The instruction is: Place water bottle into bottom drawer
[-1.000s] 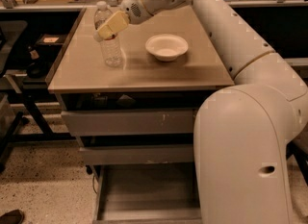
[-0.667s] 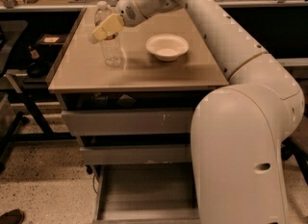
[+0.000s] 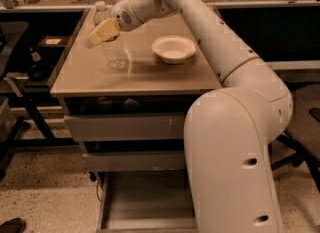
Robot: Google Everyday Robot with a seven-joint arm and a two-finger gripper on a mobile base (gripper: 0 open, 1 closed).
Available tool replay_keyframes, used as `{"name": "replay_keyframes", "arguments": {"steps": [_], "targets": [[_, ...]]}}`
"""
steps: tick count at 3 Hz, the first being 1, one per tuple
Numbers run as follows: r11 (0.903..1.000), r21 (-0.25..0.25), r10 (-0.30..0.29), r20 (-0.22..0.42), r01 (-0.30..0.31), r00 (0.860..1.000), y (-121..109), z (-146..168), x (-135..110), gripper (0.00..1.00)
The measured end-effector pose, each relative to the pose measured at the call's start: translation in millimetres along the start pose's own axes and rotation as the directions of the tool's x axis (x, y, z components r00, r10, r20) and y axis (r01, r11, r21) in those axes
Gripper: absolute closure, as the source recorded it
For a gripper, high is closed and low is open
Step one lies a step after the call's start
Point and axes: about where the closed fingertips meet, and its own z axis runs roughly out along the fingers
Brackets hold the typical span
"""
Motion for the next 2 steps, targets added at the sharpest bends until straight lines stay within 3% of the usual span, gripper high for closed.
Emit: {"name": "replay_keyframes", "arguments": {"steps": [2], "targets": [[1.0000, -0.001, 0.000, 0.000, 0.000, 1.000, 0.0, 0.5, 0.0, 0.42]]}}
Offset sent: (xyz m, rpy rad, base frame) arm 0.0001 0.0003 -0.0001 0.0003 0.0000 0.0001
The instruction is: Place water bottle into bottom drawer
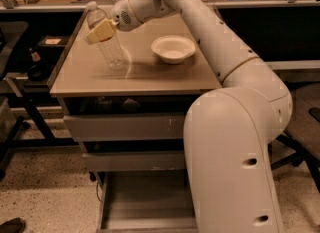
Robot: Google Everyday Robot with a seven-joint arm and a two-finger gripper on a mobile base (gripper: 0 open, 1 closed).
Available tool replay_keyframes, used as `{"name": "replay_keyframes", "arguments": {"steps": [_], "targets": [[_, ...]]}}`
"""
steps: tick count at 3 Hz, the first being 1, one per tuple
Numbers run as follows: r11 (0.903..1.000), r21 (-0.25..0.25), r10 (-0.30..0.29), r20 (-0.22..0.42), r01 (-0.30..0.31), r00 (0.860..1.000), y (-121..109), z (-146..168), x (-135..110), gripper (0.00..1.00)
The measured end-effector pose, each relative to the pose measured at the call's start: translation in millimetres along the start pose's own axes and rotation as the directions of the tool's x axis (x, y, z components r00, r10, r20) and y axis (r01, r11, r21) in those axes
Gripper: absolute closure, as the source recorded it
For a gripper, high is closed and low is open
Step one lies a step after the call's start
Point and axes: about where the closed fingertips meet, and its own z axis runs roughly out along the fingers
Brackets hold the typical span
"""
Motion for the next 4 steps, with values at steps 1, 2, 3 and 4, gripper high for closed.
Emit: {"name": "replay_keyframes", "arguments": {"steps": [1, 2, 3, 4], "targets": [[1.0000, 0.000, 0.000, 0.000, 0.000, 1.000, 0.0, 0.0, 0.0, 0.64], [1.0000, 0.000, 0.000, 0.000, 0.000, 1.000, 0.0, 0.0, 0.0, 0.88], [0.9999, 0.004, -0.013, 0.002, 0.013, 1.000, 2.5, 0.5, -5.1, 1.00], [0.9995, 0.027, -0.016, 0.027, 0.016, 1.000, 11.0, -7.7, -9.9, 1.00]]}}
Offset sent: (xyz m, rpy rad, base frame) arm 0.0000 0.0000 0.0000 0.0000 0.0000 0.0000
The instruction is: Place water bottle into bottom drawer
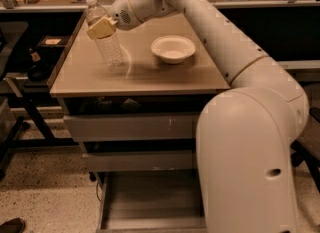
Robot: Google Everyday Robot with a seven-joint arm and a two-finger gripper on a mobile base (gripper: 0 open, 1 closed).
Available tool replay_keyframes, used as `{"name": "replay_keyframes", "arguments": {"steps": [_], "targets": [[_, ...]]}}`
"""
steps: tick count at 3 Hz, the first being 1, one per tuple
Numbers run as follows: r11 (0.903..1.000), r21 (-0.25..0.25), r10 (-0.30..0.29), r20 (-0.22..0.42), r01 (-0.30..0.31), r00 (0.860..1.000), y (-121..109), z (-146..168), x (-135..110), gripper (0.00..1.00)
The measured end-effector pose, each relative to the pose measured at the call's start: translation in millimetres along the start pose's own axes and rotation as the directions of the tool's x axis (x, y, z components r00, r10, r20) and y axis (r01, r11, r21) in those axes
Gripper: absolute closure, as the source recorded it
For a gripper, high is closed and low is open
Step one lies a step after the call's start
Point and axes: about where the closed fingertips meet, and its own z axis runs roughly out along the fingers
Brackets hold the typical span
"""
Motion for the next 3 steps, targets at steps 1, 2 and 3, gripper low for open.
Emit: {"name": "replay_keyframes", "arguments": {"steps": [1, 2, 3], "targets": [[0.9988, 0.046, 0.016, 0.039, -0.017, 0.999, 18.0, -20.1, -1.2, 1.00], [0.9953, 0.085, 0.042, 0.059, -0.047, 0.997, 44.9, -35.6, 9.1, 1.00], [0.9899, 0.117, 0.078, 0.018, -0.079, 0.997, 77.9, -44.4, 37.8, 1.00]]}}
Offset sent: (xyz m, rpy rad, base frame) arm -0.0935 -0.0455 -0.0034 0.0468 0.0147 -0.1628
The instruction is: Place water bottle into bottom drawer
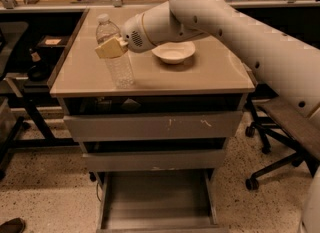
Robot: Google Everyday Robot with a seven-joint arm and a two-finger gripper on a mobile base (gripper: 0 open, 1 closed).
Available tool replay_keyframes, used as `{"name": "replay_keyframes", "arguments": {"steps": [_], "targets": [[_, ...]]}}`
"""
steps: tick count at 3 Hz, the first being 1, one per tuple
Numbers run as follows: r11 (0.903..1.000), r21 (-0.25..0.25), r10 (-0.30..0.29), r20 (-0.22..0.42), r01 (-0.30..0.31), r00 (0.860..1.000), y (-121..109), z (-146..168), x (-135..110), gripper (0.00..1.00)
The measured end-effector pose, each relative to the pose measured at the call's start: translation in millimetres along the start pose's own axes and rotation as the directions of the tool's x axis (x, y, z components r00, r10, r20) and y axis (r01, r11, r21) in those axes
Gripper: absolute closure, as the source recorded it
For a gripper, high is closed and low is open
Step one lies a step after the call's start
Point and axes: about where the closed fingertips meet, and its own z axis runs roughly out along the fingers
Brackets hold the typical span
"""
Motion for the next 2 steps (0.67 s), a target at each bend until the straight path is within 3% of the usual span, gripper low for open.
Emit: {"name": "replay_keyframes", "arguments": {"steps": [1, 2], "targets": [[1.0000, 0.003, 0.000, -0.007, 0.000, 1.000, 3.2, -4.6, -0.4, 1.00], [0.9987, 0.037, 0.037, -0.018, -0.036, 0.999, 18.3, -23.2, 10.3, 1.00]]}}
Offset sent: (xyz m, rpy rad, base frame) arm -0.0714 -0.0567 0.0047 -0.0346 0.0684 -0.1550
